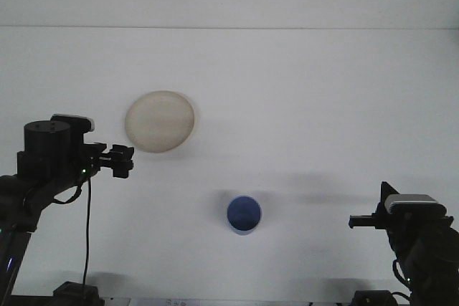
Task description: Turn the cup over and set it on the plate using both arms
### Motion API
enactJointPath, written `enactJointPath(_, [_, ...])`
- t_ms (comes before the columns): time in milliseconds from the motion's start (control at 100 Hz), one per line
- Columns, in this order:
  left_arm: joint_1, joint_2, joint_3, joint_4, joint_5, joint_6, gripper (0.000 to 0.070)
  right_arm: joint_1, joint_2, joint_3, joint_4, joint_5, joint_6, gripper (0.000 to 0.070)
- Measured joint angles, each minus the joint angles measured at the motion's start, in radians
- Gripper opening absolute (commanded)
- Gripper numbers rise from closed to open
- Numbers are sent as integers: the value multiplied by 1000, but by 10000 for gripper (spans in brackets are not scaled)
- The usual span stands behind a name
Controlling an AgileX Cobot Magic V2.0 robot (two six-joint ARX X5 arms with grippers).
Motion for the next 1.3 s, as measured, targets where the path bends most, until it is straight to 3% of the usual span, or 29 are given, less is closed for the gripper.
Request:
enactJointPath(140, [-94, 34, 0, 4, 3, -12, 494, 0, 0, 0, 0, 0, 0, 0])
enactJointPath(580, [-577, 283, 13, 89, 71, -57, 494, 0, 0, 0, 0, 0, 0, 0])
enactJointPath(830, [-673, 388, 13, 91, 71, -41, 494, 0, 0, 0, 0, 0, 0, 0])
enactJointPath(1120, [-681, 509, 13, 168, 71, -19, 489, 0, 0, 0, 0, 0, 0, 0])
enactJointPath(1190, [-681, 536, 13, 187, 71, -19, 370, 0, 0, 0, 0, 0, 0, 0])
enactJointPath(1300, [-686, 553, 13, 201, 71, -19, 0, 0, 0, 0, 0, 0, 0, 0])
